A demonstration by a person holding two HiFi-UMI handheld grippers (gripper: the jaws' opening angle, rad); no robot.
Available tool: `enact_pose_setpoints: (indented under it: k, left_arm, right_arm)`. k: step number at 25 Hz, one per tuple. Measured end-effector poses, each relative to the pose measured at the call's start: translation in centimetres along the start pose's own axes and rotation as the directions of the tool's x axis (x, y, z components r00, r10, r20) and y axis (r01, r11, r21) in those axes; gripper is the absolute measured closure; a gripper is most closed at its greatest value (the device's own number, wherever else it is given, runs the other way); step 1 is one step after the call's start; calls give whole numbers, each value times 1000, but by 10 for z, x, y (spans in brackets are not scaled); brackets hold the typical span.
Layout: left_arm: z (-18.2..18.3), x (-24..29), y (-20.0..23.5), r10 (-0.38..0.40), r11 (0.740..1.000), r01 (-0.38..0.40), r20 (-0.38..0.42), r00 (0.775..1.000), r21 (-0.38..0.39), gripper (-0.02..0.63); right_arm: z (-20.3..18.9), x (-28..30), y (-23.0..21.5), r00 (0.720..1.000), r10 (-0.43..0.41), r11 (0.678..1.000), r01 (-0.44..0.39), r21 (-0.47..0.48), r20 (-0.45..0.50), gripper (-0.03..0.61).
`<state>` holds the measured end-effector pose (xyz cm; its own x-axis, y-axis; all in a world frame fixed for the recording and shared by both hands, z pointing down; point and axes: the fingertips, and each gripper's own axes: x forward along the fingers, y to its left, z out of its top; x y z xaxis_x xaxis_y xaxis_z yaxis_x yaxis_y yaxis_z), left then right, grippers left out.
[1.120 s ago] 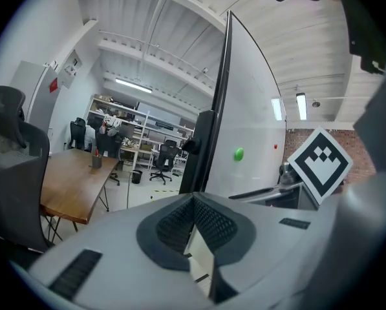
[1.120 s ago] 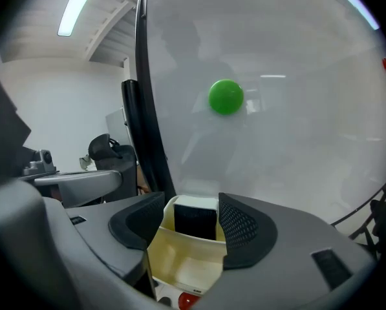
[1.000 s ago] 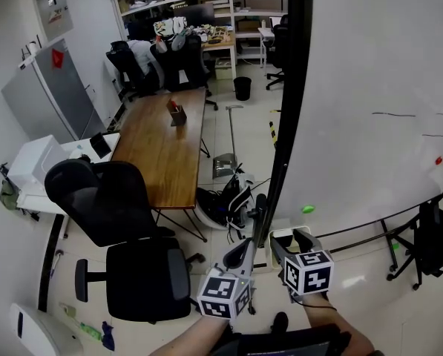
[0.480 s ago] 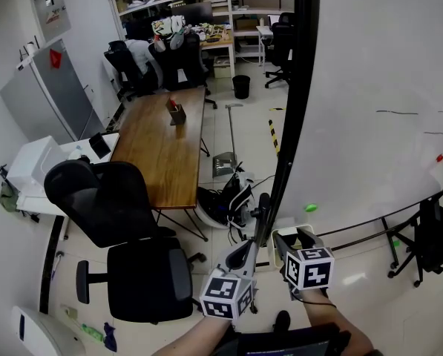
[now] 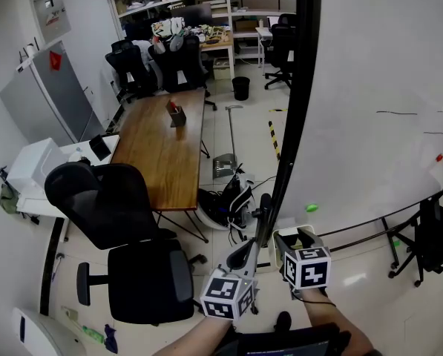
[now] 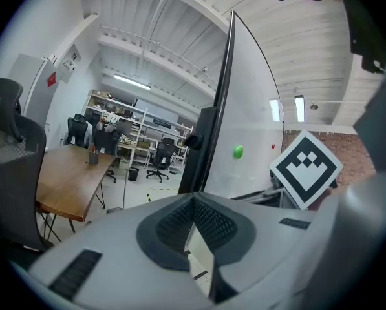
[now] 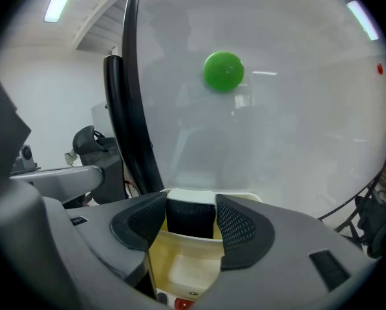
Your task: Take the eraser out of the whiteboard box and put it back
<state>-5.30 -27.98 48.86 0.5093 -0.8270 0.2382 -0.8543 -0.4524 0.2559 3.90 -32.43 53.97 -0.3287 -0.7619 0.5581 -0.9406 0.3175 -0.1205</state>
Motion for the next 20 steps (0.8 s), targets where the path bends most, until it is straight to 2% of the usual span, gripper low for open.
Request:
enact_pose_setpoints:
  k: [6, 11, 15, 20]
  left_arm:
    - [5, -4, -2, -1, 1000, 1, 6, 1000, 5, 586]
    - [24, -11, -13, -17, 1000, 17, 33, 999, 17, 586]
    - [54, -22, -30, -30, 999, 28, 66, 997, 35, 588]
    - [101, -39, -54, -76, 993, 61, 142, 987, 104, 588]
  right_arm:
    - [3, -5, 2, 999, 24, 1000, -24, 2, 26, 313]
    - [33, -37, 5, 990, 62, 998, -62, -3, 125, 313]
    - [62, -74, 11, 969, 106, 994, -104, -20, 221, 313]
    - [99, -125, 25, 928, 172, 985, -168, -39, 331, 313]
